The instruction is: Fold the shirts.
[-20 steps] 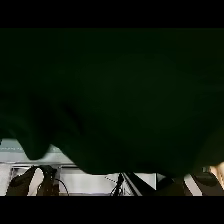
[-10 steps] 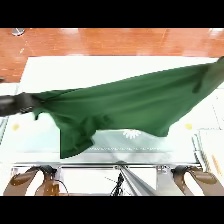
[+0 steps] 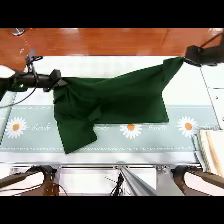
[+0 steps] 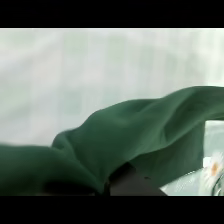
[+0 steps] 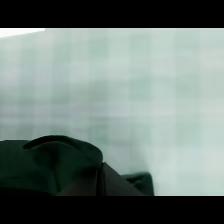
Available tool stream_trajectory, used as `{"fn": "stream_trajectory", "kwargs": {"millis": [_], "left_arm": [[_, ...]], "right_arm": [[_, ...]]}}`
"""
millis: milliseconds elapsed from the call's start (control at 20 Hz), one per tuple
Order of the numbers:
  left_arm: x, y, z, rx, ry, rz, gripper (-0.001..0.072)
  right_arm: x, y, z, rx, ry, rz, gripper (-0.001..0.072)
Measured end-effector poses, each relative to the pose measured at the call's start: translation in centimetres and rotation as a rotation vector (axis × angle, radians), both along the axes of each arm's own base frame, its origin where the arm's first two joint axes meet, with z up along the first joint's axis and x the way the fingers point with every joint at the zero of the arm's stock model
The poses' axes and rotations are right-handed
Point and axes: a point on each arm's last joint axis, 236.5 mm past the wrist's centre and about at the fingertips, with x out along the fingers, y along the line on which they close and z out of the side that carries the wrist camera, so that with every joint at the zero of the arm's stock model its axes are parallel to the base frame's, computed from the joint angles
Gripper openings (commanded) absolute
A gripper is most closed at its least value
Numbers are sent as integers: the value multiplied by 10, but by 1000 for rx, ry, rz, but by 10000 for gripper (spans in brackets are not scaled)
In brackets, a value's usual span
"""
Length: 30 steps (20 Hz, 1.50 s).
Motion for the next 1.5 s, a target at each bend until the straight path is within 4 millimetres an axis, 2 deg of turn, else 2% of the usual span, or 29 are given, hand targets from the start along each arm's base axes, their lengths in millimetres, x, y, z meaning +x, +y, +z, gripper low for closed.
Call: {"fn": "stream_trajectory", "kwargs": {"millis": [50,100,150,300,450,550,650,700,800,900,1050,1250,1500], "left_arm": [[9,-1,-3,-9,5,-5,339],[18,-2,-4,-20,6,-6,694],[23,-4,-6,-27,11,-12,711],[19,3,-7,-22,58,-76,710],[-5,48,-15,51,159,-109,708],[-32,87,-24,104,247,-98,708],[-58,120,-36,125,318,-42,708],[-70,132,-45,120,349,-3,708],[-93,143,-63,81,409,63,708],[-109,145,-83,38,453,121,707],[-115,134,-101,-34,443,166,705],[-110,114,-113,-100,411,174,704],[-108,89,-127,-143,429,140,704]], "right_arm": [[13,3,-6,26,4,-3,206],[23,5,-9,53,4,-10,515],[33,6,-12,74,3,-19,630],[47,1,-14,108,8,-37,629],[37,-26,-15,96,55,-45,620],[11,-51,-33,93,161,-39,620],[-24,-71,-63,115,289,-50,620],[-44,-76,-79,136,344,-62,620],[-74,-73,-105,191,401,-87,620],[-98,-63,-128,253,412,-123,620],[-118,-43,-143,337,393,-139,620],[-128,-25,-148,386,374,-125,620],[-128,-7,-148,398,361,-90,620]]}}
